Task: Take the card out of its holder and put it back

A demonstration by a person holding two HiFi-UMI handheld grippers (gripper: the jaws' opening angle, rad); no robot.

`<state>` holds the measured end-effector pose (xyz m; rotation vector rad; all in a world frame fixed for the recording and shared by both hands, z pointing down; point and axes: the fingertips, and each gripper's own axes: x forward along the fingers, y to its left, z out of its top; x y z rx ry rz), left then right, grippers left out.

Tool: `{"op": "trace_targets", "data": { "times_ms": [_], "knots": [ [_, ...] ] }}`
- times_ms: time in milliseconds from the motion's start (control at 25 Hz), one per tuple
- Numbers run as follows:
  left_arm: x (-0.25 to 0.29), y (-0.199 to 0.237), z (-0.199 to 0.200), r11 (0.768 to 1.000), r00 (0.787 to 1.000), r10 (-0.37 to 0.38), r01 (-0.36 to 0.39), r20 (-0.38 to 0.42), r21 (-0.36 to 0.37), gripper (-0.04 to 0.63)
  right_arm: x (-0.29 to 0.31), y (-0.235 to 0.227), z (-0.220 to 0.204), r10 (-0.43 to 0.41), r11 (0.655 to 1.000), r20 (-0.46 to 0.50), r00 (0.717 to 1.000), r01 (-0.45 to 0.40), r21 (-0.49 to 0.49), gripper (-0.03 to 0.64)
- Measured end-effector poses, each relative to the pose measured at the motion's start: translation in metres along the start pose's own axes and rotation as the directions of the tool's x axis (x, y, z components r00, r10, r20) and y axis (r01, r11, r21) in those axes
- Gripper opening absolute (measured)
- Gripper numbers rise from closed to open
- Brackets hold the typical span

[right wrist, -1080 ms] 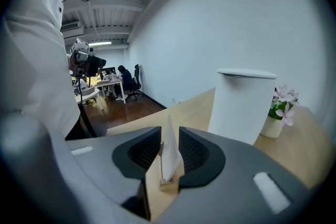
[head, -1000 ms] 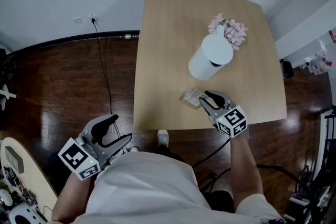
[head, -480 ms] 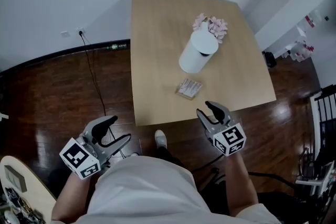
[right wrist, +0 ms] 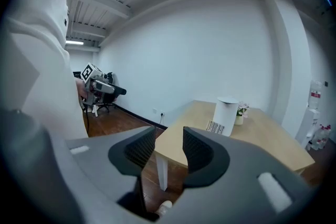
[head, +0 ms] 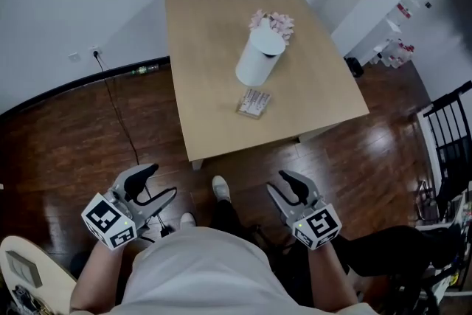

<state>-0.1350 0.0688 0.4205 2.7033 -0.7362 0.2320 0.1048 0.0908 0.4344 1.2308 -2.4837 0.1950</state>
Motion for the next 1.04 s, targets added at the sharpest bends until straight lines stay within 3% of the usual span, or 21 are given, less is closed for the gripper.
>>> {"op": "trace_targets", "data": {
  "times_ms": [320, 560, 1040],
  "knots": [
    [-0.013, -0.027, -0.012, 0.996, 0.997, -0.074, 0.075, -0.015, 0.046, 0.284, -0.043, 0.055, -0.019, -0.078, 0.995, -0.016, 0.997, 0.079, 0.062, 0.166],
    [-0.015, -0.035, -0.019, 0.993, 0.994, -0.106, 0.106, -0.013, 0.050, 0.284, -0.054, 0.070, -0.020, -0.101, 0.993, -0.035, 0.994, 0.103, 0.061, 0.163],
    [-0.019, -0.047, -0.020, 0.992, 0.994, -0.107, 0.106, 0.015, 0.064, 0.284, -0.053, 0.077, -0.004, -0.069, 0.997, -0.044, 0.997, 0.070, 0.012, 0.155]
  ]
}}
